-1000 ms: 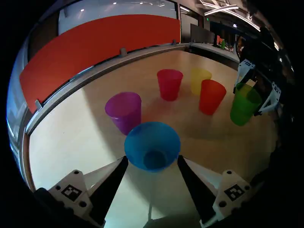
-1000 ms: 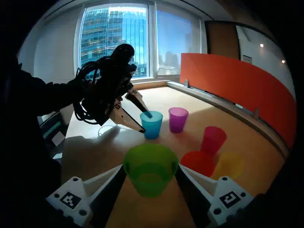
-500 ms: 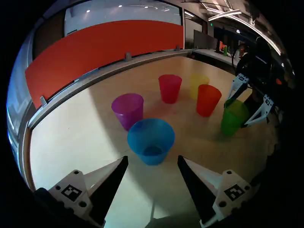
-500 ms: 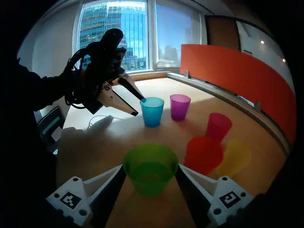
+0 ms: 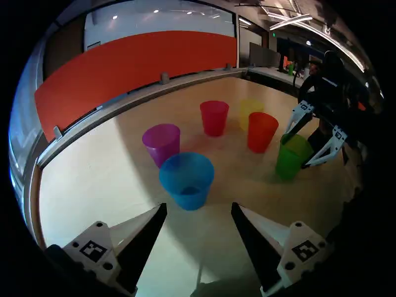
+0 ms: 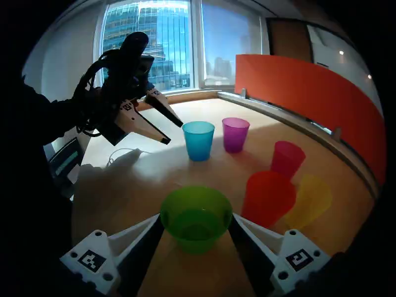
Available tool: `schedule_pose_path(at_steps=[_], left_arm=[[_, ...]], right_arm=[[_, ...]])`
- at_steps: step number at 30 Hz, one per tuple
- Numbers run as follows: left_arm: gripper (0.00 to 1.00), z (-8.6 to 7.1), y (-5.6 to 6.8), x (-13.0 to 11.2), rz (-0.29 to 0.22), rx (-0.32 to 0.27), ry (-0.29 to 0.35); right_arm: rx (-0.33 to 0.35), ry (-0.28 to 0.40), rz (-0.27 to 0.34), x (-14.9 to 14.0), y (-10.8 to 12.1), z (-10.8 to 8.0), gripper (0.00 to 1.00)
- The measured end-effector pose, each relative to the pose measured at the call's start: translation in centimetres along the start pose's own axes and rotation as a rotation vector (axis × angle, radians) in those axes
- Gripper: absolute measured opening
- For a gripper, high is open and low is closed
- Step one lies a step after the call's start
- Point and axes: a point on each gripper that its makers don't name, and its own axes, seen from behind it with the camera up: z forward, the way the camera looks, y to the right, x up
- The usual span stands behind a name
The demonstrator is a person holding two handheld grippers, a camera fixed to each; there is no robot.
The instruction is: Pour water
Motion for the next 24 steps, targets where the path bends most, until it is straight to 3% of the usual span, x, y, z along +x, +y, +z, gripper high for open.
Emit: schedule_pose_path(at_steps=[15,24], left_arm=[[0.97,-0.7,0.8,0.7,-0.006,0.004,0.023],[0.97,-1.9,0.9,0.6,-0.008,0.025,0.033]], right_arm=[[-0.020,-0.020,0.006,-1.4,-0.1,-0.7,0.98],[-0.059,-0.008,0.033,-2.1,0.2,-2.6,1.00]])
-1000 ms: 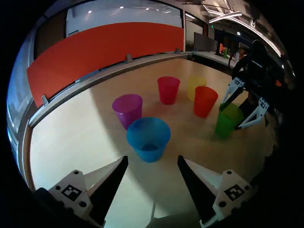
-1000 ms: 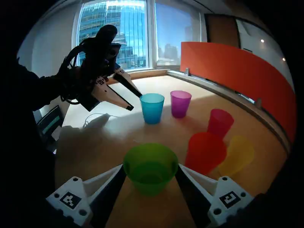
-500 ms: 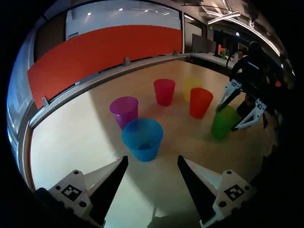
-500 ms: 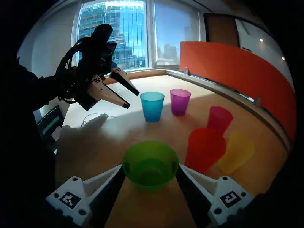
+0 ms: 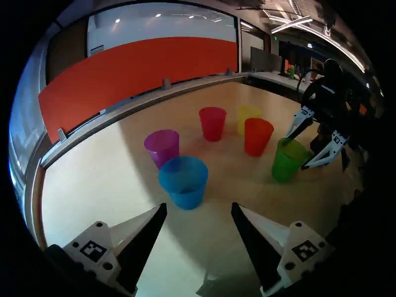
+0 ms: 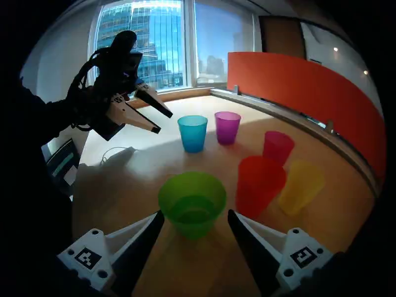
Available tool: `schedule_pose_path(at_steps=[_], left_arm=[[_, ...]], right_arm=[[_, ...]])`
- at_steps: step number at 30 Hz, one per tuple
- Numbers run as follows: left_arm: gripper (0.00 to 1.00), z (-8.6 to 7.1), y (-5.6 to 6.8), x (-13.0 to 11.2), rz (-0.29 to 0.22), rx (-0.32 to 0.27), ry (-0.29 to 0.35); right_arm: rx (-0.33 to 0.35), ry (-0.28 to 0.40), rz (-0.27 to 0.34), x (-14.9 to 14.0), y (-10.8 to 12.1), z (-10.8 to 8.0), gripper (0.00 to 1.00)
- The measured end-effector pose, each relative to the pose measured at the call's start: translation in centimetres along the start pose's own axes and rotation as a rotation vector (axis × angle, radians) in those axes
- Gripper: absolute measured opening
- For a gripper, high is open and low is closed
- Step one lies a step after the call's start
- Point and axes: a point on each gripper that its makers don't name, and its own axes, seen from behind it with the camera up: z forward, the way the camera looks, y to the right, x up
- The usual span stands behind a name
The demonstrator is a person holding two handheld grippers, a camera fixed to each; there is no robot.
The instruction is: Pour water
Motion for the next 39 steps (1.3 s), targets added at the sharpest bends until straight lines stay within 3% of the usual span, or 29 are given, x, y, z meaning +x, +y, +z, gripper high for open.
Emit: schedule_pose_path(at_steps=[6,14,21,39], left_arm=[[0.97,-0.6,0.4,-0.2,-0.010,0.009,0.009],[0.97,-1.2,2.0,-0.3,-0.015,0.005,0.029],[0.97,-2.3,2.6,0.0,-0.010,0.038,0.067],[0.97,-5.0,0.5,2.5,-0.065,0.223,0.273]], right_arm=[[-0.039,0.017,0.017,-0.4,0.6,-1.8,1.00],[-0.077,0.045,0.030,-0.2,0.9,-3.6,1.00],[-0.129,0.098,0.049,0.8,1.3,-5.1,1.00],[-0.377,0.267,0.182,3.7,5.9,-8.6,0.99]])
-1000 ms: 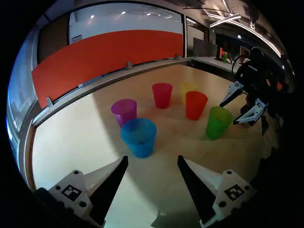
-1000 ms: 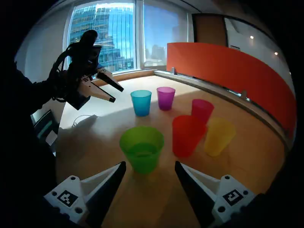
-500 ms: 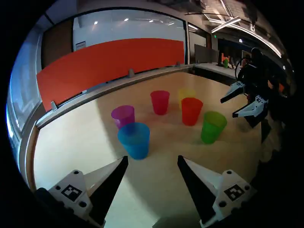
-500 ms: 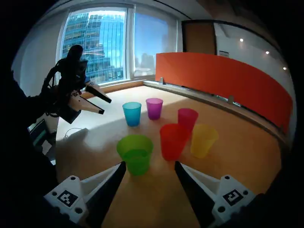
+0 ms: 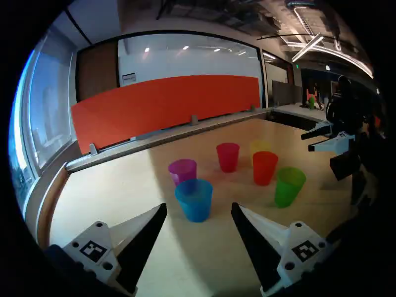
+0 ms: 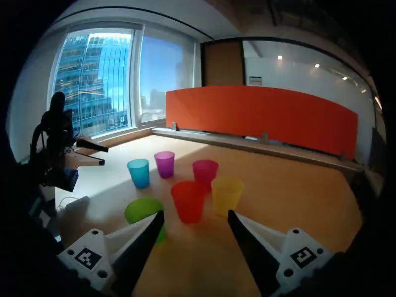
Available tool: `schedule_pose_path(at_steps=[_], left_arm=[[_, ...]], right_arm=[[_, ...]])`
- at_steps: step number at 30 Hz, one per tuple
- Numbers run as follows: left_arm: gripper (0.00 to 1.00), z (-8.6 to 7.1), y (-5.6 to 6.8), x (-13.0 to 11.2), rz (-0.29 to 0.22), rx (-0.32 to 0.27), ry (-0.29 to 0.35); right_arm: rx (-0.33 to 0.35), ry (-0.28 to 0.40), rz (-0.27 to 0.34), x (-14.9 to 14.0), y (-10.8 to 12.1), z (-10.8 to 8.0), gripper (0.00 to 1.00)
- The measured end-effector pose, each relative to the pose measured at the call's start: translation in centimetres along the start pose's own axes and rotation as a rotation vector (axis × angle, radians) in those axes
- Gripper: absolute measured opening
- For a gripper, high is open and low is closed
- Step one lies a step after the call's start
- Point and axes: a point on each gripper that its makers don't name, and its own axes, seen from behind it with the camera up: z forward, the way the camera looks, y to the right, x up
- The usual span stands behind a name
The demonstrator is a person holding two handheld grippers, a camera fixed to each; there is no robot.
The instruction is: Pour water
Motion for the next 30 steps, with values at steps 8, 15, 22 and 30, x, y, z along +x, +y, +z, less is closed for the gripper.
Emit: schedule_pose_path(at_steps=[8,15,22,30], left_arm=[[0.97,-0.3,-0.8,1.3,-0.035,0.049,0.076],[0.97,-0.9,-2.2,2.8,-0.066,0.135,0.156],[0.97,-1.9,-3.6,3.3,-0.121,0.217,0.212],[0.97,-2.3,-4.6,3.8,-0.208,0.275,0.274]], right_arm=[[-0.100,0.059,0.024,1.6,2.2,0.1,0.99],[-0.218,0.138,0.051,3.4,4.9,-0.2,0.99],[-0.349,0.220,0.080,4.7,7.6,-1.0,0.99],[-0.445,0.296,0.091,6.0,8.8,-1.8,0.99]])
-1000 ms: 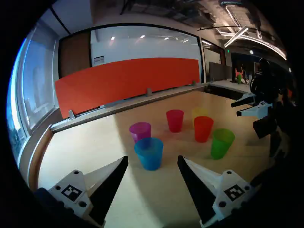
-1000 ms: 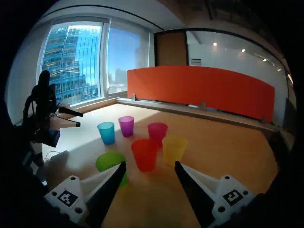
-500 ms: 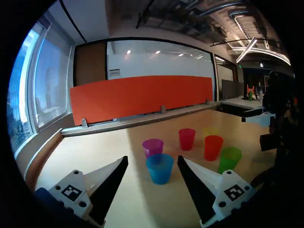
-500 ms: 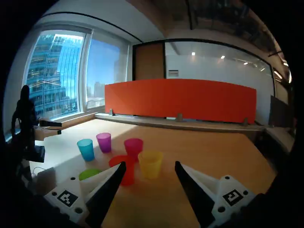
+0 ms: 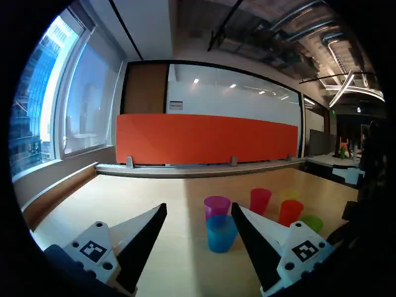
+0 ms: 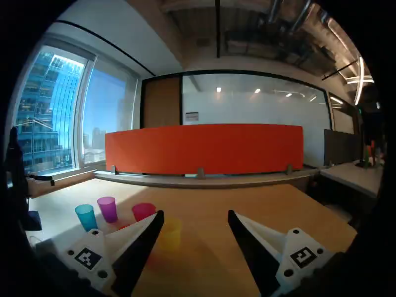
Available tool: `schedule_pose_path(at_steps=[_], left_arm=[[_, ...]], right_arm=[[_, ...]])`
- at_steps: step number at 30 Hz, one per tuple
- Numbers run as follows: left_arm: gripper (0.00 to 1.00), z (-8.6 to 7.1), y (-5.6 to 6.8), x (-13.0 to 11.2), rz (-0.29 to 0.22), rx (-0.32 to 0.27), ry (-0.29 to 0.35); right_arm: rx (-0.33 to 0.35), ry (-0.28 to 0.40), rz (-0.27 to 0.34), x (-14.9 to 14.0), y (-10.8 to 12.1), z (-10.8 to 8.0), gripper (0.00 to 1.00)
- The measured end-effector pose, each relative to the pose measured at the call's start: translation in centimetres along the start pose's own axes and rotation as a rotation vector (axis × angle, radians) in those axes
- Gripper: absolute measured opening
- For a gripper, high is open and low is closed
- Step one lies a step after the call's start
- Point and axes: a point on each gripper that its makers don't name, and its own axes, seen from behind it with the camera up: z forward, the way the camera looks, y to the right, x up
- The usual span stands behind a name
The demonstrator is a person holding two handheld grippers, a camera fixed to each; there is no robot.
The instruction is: Pour water
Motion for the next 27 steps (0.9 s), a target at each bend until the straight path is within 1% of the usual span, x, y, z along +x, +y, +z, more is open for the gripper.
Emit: schedule_pose_path(at_steps=[3,6,12,15,21,27], left_arm=[[0.97,-0.1,-0.3,0.3,-0.009,0.021,0.018],[0.97,-0.2,-0.6,0.6,-0.006,0.040,0.036],[0.97,0.0,-0.7,1.0,-0.008,0.058,0.058],[0.97,0.1,-1.0,1.4,-0.008,0.069,0.071],[0.97,0.1,-2.0,2.5,0.018,0.116,0.103],[0.97,0.2,-2.6,2.7,0.051,0.147,0.124]], right_arm=[[-0.031,0.029,0.002,0.7,0.4,0.0,0.99],[-0.058,0.048,-0.004,0.9,0.7,0.0,0.99],[-0.082,0.056,-0.012,0.9,1.0,-0.1,0.99],[-0.087,0.061,-0.012,1.2,1.2,-0.2,0.99],[-0.106,0.066,-0.025,2.1,1.9,0.0,0.99],[-0.123,0.061,-0.043,3.0,2.5,0.4,0.99]])
